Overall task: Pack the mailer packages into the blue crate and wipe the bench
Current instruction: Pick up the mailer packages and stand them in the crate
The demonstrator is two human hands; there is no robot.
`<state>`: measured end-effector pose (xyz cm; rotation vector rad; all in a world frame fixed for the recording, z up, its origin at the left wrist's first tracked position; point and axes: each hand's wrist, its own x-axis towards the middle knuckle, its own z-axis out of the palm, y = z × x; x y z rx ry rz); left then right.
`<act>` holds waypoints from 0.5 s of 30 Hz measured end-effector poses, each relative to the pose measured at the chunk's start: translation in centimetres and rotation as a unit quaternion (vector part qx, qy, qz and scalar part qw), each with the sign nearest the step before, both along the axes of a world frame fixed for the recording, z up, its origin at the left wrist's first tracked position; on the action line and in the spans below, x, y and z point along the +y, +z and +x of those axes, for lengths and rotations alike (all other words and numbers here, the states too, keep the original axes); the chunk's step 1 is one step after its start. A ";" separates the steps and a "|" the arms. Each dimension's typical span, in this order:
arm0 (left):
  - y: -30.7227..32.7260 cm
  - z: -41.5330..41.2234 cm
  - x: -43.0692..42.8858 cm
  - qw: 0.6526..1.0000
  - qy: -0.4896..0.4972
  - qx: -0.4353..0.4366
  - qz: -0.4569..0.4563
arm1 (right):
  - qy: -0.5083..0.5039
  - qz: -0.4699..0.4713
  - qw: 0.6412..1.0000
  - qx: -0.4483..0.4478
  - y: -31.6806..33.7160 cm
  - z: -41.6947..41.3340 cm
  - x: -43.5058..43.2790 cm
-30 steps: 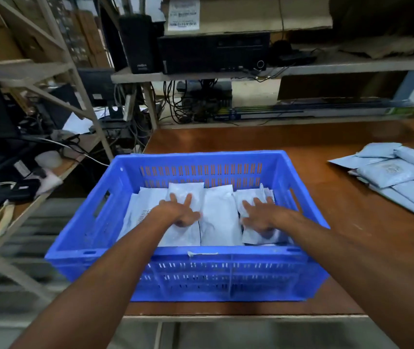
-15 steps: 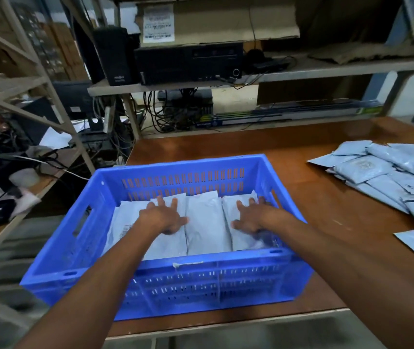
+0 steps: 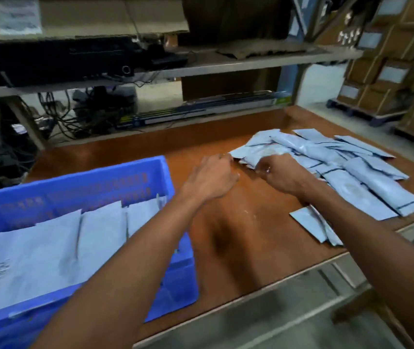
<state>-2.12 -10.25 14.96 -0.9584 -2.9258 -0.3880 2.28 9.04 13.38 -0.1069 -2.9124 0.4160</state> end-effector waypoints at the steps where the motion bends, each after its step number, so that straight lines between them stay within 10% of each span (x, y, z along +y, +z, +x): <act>1: -1.0 0.4 2.6 0.999 -0.004 -0.027 -0.022 | -0.028 -0.001 0.999 -0.028 -1.9 0.8 2.9; 5: -6.3 0.6 10.9 0.985 0.019 -0.150 -0.079 | -0.165 -0.017 0.983 -0.079 -9.2 4.9 13.0; 15: -11.7 -11.6 24.9 0.998 0.024 -0.018 -0.058 | -0.209 -0.010 0.970 -0.121 -19.4 3.9 21.4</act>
